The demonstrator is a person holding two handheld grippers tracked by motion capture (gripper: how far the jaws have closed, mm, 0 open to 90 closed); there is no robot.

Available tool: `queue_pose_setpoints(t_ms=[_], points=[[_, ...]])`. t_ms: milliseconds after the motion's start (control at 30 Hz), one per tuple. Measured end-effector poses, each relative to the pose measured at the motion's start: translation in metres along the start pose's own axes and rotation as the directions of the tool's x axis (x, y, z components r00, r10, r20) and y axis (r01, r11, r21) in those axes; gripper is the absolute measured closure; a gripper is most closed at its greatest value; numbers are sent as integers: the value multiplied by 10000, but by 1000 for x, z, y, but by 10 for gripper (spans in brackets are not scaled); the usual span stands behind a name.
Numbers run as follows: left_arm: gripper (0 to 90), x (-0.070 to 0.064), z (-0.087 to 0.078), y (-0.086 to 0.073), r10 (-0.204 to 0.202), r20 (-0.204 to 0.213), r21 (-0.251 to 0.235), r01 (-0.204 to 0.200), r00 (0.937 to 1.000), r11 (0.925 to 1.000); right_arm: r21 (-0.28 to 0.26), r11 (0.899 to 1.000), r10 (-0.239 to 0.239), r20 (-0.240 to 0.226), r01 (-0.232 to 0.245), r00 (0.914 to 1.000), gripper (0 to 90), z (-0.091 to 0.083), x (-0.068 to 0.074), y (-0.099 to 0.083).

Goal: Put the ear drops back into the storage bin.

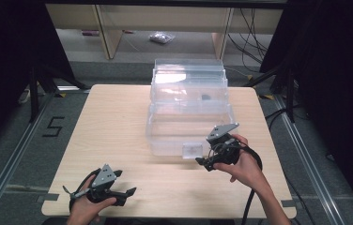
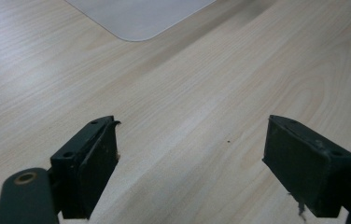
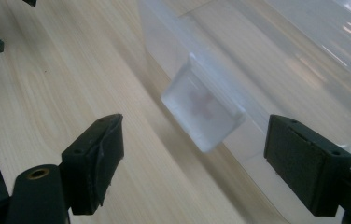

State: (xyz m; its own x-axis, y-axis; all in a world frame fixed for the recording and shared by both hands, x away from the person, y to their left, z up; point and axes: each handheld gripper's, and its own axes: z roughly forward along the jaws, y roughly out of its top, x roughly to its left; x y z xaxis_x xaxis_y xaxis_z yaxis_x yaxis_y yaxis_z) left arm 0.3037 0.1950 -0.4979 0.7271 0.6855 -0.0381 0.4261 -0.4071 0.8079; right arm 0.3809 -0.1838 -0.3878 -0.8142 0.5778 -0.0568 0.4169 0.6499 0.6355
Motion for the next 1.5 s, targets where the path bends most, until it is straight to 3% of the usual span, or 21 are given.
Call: queue_pose_setpoints(t_ms=[267,333,467,600,833,900,967,1500], points=[[170,-1,1,0,-115,13,-102,115,9999,9999,-219,9997,-63,58,64,10000,207,5,4,-8],[170,-1,1,0,-120,12,-111,120,9999,9999,-28,10000,-51,-21,51,10000,207,5,4,-8],[170,0,0,0,5,9,2,-5,10000,10000,-191,9998,-85,44,86,10000,205,9,6,-13],[170,-1,1,0,-123,18,-99,123,9999,9999,-59,10000,-39,31,39,10000,205,12,7,-16],[170,0,0,0,-7,13,-4,7,10000,10000,-103,9999,116,-42,-117,9999,204,14,10,-21],[170,2,-1,0,225,-75,103,-225,9997,9997,-181,9998,58,50,-57,10000,204,16,11,-23],[170,0,0,0,-8,-13,-64,8,10000,10000,-119,9999,43,-55,-43,10000,205,16,11,-25],[170,-1,0,0,-44,34,-109,44,10000,9999,44,9988,479,-230,-479,9986,203,32,17,-48]])
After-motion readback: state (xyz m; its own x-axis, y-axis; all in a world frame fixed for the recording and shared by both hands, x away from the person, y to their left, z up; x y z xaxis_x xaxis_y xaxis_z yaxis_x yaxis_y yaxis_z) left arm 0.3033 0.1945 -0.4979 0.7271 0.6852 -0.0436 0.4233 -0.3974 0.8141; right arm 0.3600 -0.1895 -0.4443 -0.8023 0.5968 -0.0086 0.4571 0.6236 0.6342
